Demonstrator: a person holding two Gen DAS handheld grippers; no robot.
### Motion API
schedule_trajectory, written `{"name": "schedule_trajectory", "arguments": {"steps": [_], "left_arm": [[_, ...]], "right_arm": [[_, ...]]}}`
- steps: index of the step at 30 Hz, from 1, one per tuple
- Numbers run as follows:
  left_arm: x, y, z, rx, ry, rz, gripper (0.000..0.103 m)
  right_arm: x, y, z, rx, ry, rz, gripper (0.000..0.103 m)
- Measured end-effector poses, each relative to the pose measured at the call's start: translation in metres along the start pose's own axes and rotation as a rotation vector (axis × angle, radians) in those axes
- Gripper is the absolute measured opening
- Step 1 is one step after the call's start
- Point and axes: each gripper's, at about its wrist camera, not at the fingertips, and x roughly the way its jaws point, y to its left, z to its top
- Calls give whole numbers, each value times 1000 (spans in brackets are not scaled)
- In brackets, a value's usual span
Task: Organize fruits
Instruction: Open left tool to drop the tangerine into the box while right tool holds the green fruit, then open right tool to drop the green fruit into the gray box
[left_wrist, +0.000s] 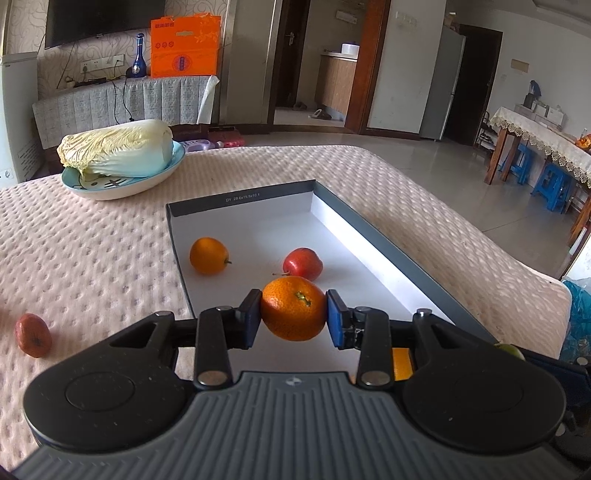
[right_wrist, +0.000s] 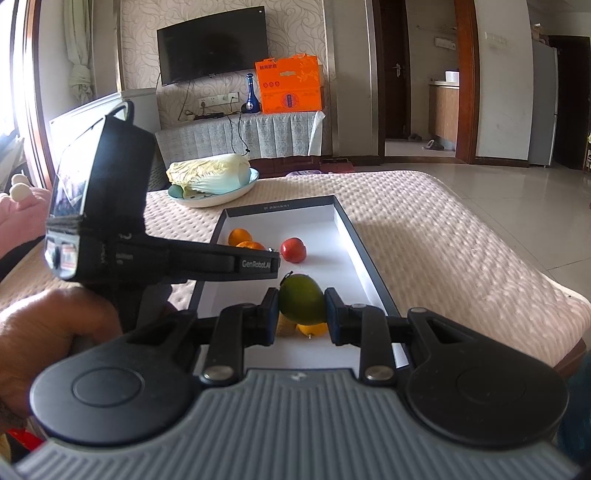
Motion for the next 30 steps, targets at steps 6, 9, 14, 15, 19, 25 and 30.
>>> {"name": "schedule_trajectory", "arguments": {"steps": [6, 9, 14, 15, 19, 25, 30], "left_arm": [[-6, -2, 1, 8, -28, -9, 55], [-7, -2, 2, 15, -26, -9, 55], [-12, 4, 2, 7, -33, -4, 55], [-13, 5, 2, 7, -35, -5, 55], [-17, 9, 3, 3, -36, -6, 55], [-22, 15, 2, 5, -40, -3, 55], [-29, 21, 1, 2, -43, 3, 55]], "right_arm": [[-1, 1, 0, -2, 1, -3, 29], [0, 0, 0, -2, 3, -6, 29], [3, -1, 0, 1, 5, -10, 29], [4, -1, 0, 2, 7, -11, 29], [8, -2, -1, 3, 15, -16, 29], [10, -1, -1, -1, 16, -16, 29], [15, -3, 0, -1, 13, -13, 29]]}}
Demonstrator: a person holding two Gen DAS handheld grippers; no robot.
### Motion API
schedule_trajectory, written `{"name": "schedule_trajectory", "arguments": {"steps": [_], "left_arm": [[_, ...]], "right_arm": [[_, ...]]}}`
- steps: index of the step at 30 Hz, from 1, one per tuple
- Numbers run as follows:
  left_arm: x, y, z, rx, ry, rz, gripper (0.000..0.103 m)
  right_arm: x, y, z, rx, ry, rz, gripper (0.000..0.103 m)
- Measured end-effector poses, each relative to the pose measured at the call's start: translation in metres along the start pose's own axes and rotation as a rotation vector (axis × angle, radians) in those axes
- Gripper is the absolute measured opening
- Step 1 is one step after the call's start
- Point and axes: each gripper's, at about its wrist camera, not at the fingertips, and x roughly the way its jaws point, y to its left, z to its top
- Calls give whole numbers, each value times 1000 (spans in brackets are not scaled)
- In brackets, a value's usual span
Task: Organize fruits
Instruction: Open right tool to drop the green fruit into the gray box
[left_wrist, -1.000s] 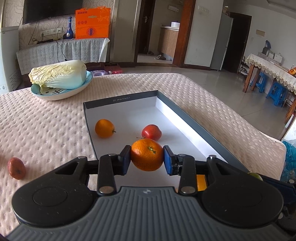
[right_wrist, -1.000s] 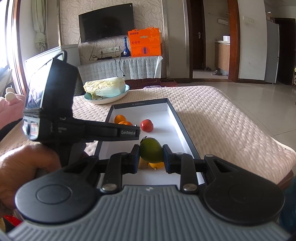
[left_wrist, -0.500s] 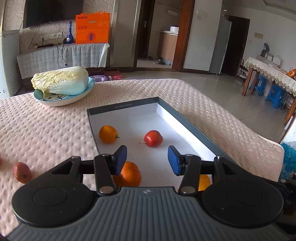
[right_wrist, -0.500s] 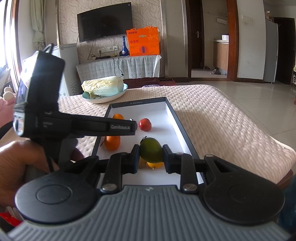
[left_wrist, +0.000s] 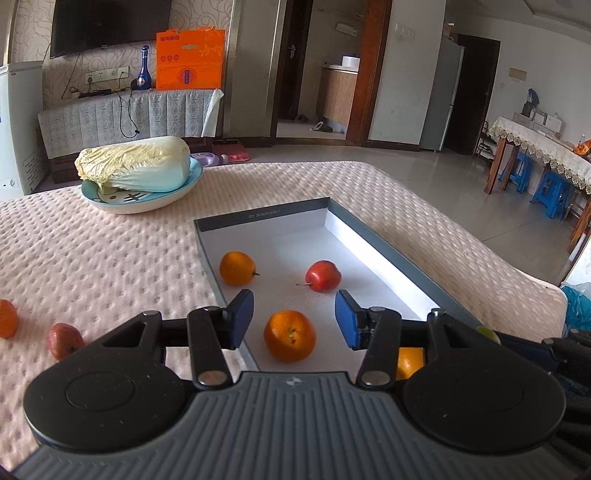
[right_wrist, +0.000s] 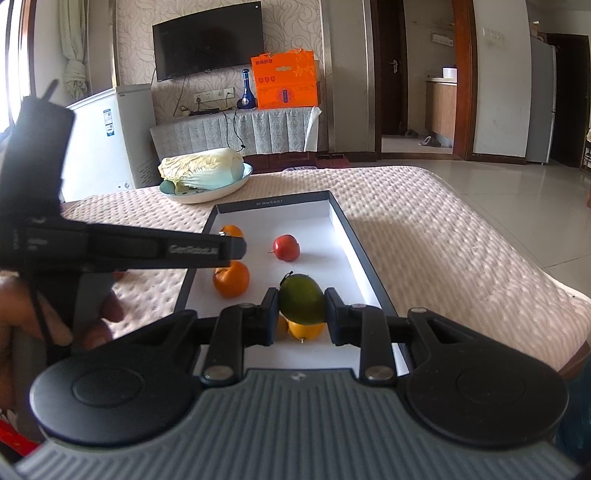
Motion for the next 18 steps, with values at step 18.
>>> {"name": "schedule_trajectory", "arguments": {"steps": [18], "left_arm": [[-17, 22, -3, -10, -2, 17, 55]], "right_arm": [[42, 5, 9, 20, 44, -6, 29]]}}
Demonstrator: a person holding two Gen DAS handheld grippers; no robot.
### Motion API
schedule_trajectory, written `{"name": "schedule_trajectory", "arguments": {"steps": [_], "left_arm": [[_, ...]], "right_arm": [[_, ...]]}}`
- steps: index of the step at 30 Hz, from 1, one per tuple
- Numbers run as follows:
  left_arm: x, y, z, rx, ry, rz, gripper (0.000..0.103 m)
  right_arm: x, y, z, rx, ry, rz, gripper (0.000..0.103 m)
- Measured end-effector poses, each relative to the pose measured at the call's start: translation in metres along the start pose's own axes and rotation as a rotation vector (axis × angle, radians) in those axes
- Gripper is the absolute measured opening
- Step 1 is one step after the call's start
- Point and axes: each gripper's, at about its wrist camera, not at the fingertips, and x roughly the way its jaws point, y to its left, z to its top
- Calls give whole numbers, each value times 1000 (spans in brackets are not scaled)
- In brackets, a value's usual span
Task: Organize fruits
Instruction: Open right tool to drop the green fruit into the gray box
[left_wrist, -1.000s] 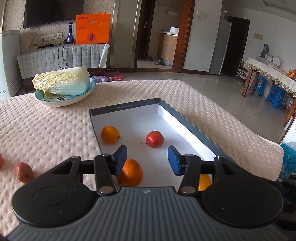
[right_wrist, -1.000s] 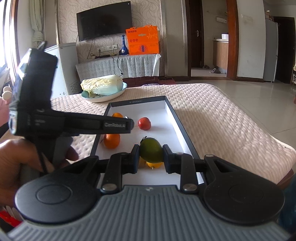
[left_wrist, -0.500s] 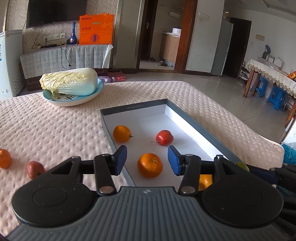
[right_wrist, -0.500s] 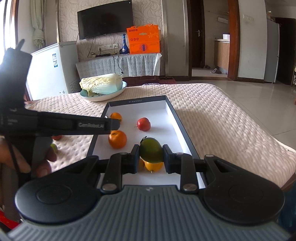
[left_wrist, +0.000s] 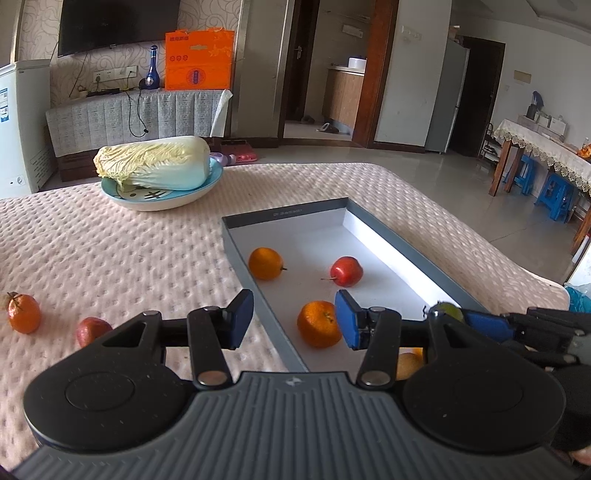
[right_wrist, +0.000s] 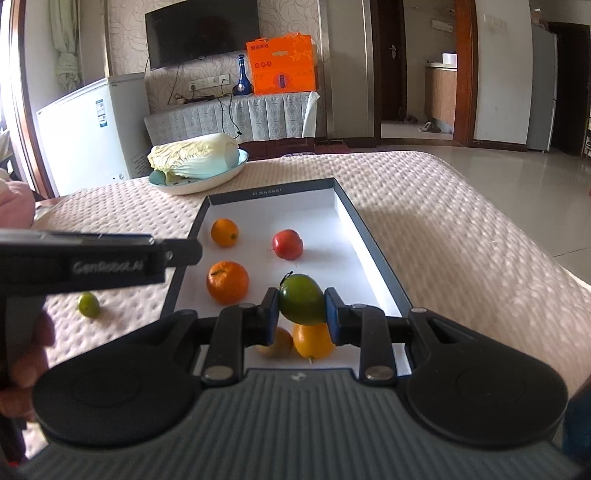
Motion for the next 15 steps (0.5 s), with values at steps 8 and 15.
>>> {"name": "schedule_trajectory", "arguments": {"steps": [8, 15], "left_arm": [[-6, 12, -1, -1, -2, 10, 55], [-10, 24, -3, -4, 3, 26, 55]], "right_arm": [[13, 9, 5, 4, 5, 6, 30], [24, 8, 9, 29, 24, -1, 30]]}}
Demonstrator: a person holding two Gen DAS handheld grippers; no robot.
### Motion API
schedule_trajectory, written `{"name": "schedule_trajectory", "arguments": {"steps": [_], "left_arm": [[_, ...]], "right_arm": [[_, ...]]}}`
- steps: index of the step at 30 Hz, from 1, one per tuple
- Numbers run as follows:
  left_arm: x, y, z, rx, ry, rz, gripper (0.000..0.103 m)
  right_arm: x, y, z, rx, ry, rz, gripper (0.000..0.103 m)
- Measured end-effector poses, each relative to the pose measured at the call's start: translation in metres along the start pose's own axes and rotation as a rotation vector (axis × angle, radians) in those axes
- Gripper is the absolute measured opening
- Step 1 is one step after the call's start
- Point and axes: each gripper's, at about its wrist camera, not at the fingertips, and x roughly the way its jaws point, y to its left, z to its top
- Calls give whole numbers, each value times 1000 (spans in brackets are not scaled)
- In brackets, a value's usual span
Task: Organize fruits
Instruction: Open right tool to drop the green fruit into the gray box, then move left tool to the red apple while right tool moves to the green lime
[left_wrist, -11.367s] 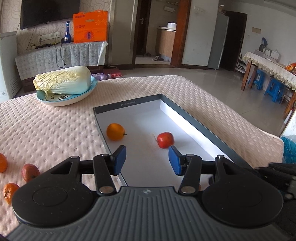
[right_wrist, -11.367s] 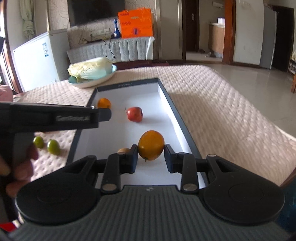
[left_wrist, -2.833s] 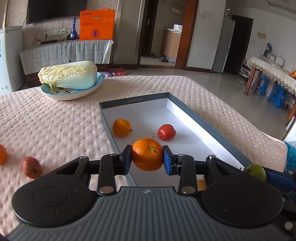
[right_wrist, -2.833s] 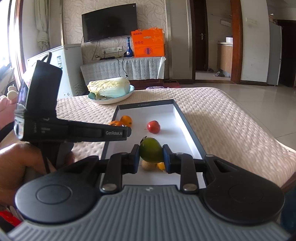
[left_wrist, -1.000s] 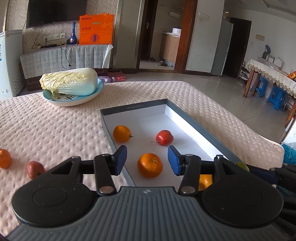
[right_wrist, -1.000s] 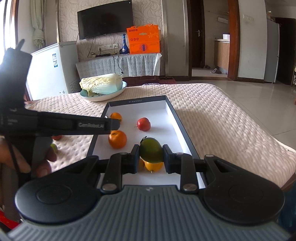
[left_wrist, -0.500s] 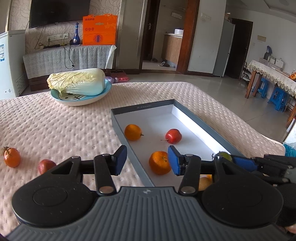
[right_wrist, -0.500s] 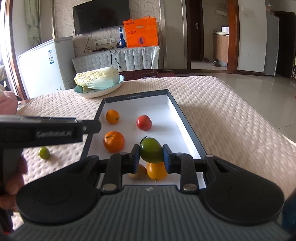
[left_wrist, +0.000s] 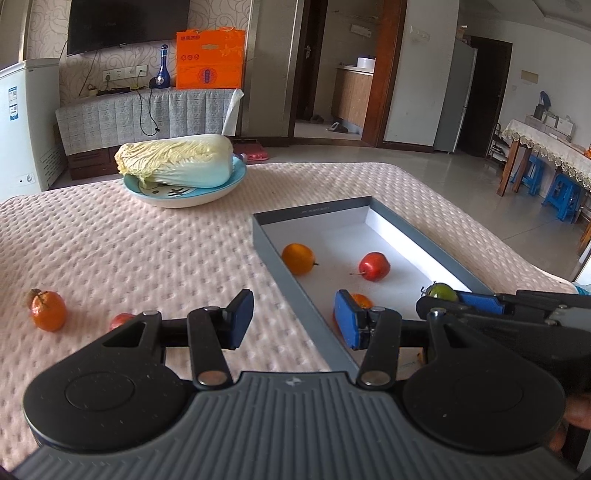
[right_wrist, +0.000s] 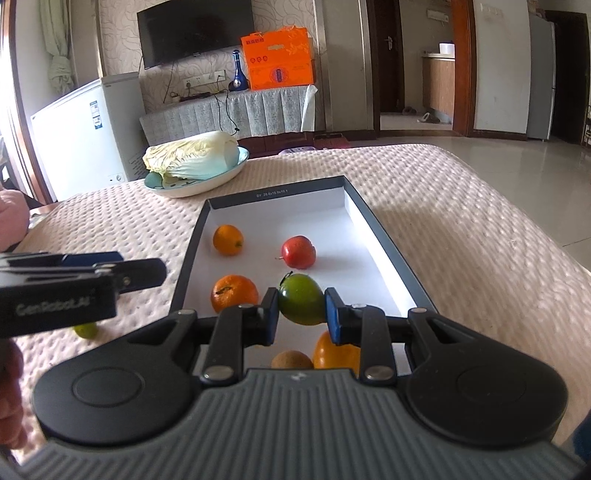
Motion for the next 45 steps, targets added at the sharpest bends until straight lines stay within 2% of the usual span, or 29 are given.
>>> {"name": "schedule_trajectory", "arguments": {"steps": [12, 14, 16, 29, 45], "left_arm": [[-4, 17, -4, -8, 5, 16, 55], [-4, 19, -4, -10, 4, 20, 55], [-5, 21, -4, -12, 4, 22, 55], [-9, 31, -3, -26, -2, 38, 55], [-21, 59, -6, -67, -21, 80, 55]], "right_arm": [[16, 1, 8, 34, 4, -19, 31], [17, 0, 9, 44, 0, -16, 35], [15, 2, 9, 48, -21, -17, 39], [-15, 5, 17, 78, -207, 4, 39], [-40, 47, 5, 16, -204, 86, 40]]}}
